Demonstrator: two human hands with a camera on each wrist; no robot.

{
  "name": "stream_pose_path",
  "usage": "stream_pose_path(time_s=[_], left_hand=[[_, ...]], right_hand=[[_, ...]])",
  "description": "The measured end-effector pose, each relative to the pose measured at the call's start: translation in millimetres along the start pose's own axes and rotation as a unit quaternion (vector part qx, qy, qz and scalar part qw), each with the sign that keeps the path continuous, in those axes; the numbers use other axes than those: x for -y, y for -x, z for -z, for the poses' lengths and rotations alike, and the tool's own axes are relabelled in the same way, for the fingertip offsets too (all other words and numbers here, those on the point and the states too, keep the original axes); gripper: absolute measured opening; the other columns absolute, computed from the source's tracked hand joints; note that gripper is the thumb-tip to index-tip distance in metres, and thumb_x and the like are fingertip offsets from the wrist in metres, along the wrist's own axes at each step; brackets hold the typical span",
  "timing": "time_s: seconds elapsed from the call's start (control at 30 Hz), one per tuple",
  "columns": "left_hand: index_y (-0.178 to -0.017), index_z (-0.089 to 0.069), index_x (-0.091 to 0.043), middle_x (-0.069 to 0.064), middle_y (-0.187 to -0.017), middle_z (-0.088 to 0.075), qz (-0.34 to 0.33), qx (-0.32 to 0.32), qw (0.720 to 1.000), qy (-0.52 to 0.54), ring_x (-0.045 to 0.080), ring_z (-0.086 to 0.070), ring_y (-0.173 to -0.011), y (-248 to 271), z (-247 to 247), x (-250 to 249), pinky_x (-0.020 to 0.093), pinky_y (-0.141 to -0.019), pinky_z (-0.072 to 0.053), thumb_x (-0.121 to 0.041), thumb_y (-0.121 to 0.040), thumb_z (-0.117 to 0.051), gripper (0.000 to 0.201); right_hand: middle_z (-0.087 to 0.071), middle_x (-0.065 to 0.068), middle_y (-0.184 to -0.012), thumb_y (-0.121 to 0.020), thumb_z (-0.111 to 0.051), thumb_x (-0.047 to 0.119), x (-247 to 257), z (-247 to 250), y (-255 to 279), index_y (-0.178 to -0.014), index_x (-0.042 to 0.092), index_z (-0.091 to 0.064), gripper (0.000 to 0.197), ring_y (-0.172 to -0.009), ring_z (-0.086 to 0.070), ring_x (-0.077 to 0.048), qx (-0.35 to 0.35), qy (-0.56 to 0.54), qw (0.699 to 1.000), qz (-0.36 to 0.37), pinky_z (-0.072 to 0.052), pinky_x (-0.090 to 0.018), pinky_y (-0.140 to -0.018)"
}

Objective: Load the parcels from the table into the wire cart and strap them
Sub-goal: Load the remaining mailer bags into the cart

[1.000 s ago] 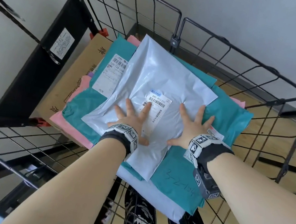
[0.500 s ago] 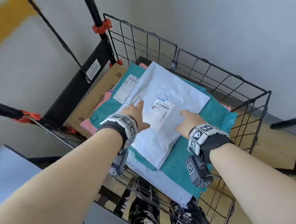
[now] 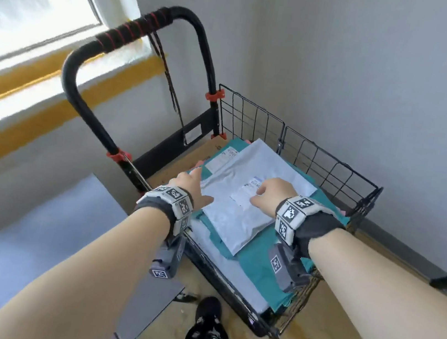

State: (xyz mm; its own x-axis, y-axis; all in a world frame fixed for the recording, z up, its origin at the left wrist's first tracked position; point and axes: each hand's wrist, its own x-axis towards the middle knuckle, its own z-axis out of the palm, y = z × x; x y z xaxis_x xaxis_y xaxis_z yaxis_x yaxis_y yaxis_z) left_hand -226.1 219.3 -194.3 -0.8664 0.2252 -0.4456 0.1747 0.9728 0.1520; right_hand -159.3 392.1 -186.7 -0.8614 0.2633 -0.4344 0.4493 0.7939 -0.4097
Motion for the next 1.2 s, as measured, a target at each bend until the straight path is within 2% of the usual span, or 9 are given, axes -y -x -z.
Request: stream_pose_path(time_s=[0.1, 0.2, 0.3, 0.43, 0.7, 0.87, 1.03, 1.13, 1.2], left_hand=[[-0.147, -0.023, -0.018, 0.013, -0.138, -0.046, 0.020, -0.034, 0.998, 0.040, 0.032, -0.052, -0.120, 40, 3, 5, 0.040, -0.098, -0.047, -0.046, -0.083, -0.062, 0.080], [-0.147, -0.025, -0.017, 0.013, -0.138, -0.047, 0.034, -0.071, 0.994, 0.074, 0.030, -0.052, -0.121, 81, 13, 20, 0.037, -0.098, -0.046, -0.046, -0.085, -0.061, 0.077], [-0.147, -0.026, -0.017, 0.013, -0.140, -0.046, 0.063, -0.101, 0.988, 0.098, 0.031, -0.051, -0.122, 121, 24, 49, 0.037, -0.099, -0.045, -0.043, -0.087, -0.060, 0.074], [-0.147, -0.027, -0.016, 0.011, -0.145, -0.040, 0.119, -0.120, 0.978, 0.126, 0.029, -0.045, -0.129, 175, 26, 110, 0.038, -0.103, -0.040, -0.042, -0.089, -0.058, 0.071], [-0.148, -0.025, -0.018, 0.010, -0.146, -0.037, 0.257, -0.145, 0.940, 0.174, 0.029, -0.046, -0.128, 307, -10, 279, 0.037, -0.102, -0.041, -0.045, -0.088, -0.057, 0.073], [-0.146, -0.029, -0.013, 0.009, -0.146, -0.039, 0.323, -0.165, 0.910, 0.201, 0.026, -0.043, -0.131, 395, -36, 386, 0.036, -0.105, -0.039, -0.044, -0.089, -0.057, 0.070], [-0.144, -0.033, -0.010, 0.010, -0.146, -0.041, 0.363, -0.178, 0.887, 0.223, 0.025, -0.040, -0.133, 462, -57, 457, 0.033, -0.108, -0.034, -0.038, -0.090, -0.057, 0.065], [-0.145, -0.032, -0.012, 0.009, -0.146, -0.041, 0.386, -0.171, 0.869, 0.259, 0.025, -0.041, -0.133, 484, -74, 491, 0.032, -0.109, -0.035, -0.038, -0.089, -0.059, 0.067], [-0.145, -0.033, -0.012, 0.010, -0.145, -0.043, 0.402, -0.171, 0.856, 0.278, 0.025, -0.042, -0.133, 492, -84, 509, 0.032, -0.108, -0.035, -0.038, -0.089, -0.059, 0.067]], right_hand=[[-0.065, -0.016, -0.120, -0.089, -0.056, 0.022, 13, 3, 22, -0.118, -0.001, -0.064, 0.038, -0.109, -0.061, -0.030, 0.003, 0.017, 0.998, 0.053, -0.051, -0.034, -0.088], [-0.069, -0.015, -0.109, -0.090, -0.054, 0.023, 40, 0, 45, -0.109, 0.002, -0.067, 0.032, -0.089, -0.062, -0.026, 0.008, 0.037, 0.994, 0.102, -0.043, -0.024, -0.063], [-0.068, -0.013, -0.101, -0.090, -0.054, 0.026, 77, -10, 67, -0.105, 0.001, -0.069, 0.032, -0.089, -0.060, -0.026, 0.013, 0.055, 0.986, 0.158, -0.046, -0.028, -0.071], [-0.068, -0.010, -0.111, -0.088, -0.058, 0.027, 137, -33, 99, -0.106, 0.005, -0.071, 0.031, -0.104, -0.062, -0.027, 0.005, 0.075, 0.972, 0.222, -0.050, -0.029, -0.087], [-0.071, -0.018, -0.105, -0.085, -0.059, 0.021, 282, -142, 199, -0.105, -0.001, -0.070, 0.032, -0.102, -0.064, -0.030, 0.068, 0.086, 0.939, 0.325, -0.052, -0.034, -0.087], [-0.069, -0.009, -0.110, -0.087, -0.060, 0.022, 363, -237, 275, -0.106, 0.008, -0.070, 0.026, -0.105, -0.063, -0.025, 0.118, 0.065, 0.919, 0.371, -0.047, -0.026, -0.085], [-0.070, -0.011, -0.099, -0.086, -0.060, 0.020, 413, -304, 324, -0.106, 0.005, -0.070, 0.027, -0.080, -0.058, -0.023, 0.158, 0.074, 0.909, 0.379, -0.052, -0.033, -0.086], [-0.070, -0.019, -0.101, -0.085, -0.060, 0.018, 436, -335, 331, -0.104, -0.002, -0.070, 0.029, -0.076, -0.057, -0.023, 0.183, 0.055, 0.916, 0.354, -0.054, -0.042, -0.087], [-0.069, -0.019, -0.087, -0.085, -0.061, 0.016, 447, -354, 331, -0.100, -0.002, -0.070, 0.025, -0.074, -0.059, -0.027, 0.208, 0.027, 0.922, 0.326, -0.056, -0.038, -0.084]])
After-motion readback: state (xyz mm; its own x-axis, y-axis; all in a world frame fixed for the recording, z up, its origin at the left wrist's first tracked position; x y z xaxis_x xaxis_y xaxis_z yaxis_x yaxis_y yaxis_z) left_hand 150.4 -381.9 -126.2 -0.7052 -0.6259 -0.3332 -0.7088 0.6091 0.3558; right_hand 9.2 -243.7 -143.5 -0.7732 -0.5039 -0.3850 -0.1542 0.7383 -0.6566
